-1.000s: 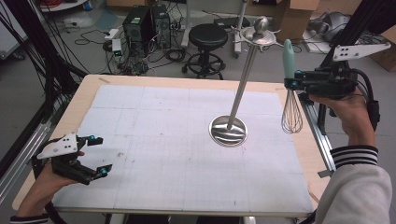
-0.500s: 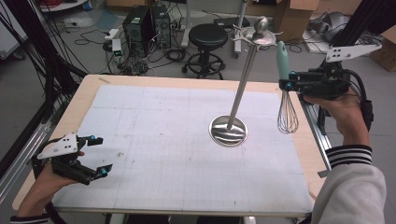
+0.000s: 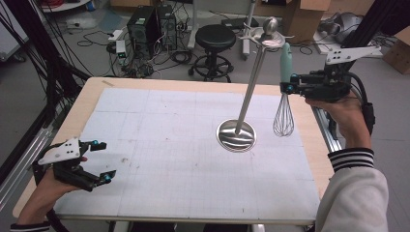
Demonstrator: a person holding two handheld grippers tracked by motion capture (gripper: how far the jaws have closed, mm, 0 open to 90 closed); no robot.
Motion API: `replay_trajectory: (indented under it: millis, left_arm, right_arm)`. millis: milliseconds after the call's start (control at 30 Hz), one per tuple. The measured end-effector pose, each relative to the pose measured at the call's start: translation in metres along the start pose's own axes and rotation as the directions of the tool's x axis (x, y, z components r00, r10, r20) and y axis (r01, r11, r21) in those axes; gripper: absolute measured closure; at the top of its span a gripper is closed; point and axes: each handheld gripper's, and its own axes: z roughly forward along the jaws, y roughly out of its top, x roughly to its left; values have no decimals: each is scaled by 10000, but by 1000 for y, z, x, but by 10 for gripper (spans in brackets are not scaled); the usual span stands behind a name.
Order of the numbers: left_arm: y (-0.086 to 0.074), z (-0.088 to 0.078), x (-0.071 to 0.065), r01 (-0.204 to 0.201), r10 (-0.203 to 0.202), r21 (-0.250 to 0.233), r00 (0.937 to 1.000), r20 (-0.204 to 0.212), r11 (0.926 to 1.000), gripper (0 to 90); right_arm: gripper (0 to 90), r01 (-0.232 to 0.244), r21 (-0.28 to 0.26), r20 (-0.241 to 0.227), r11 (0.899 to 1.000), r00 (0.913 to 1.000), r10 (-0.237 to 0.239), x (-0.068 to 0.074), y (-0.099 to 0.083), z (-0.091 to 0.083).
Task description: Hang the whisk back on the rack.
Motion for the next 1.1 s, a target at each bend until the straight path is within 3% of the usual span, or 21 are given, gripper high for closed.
replay_trajectory:
  millis: [867,1100]
  left_arm:
    - [0,0,0,-8,8,18,10000,27,10000,17]
    - [-1,-1,1,67,-67,12,9999,-79,10000,17]
  right_arm:
    - [678,92,349,420,9993,9991,-106,5,1,10]
    - [555,-42,277,808,9996,9967,20,5,1,7]
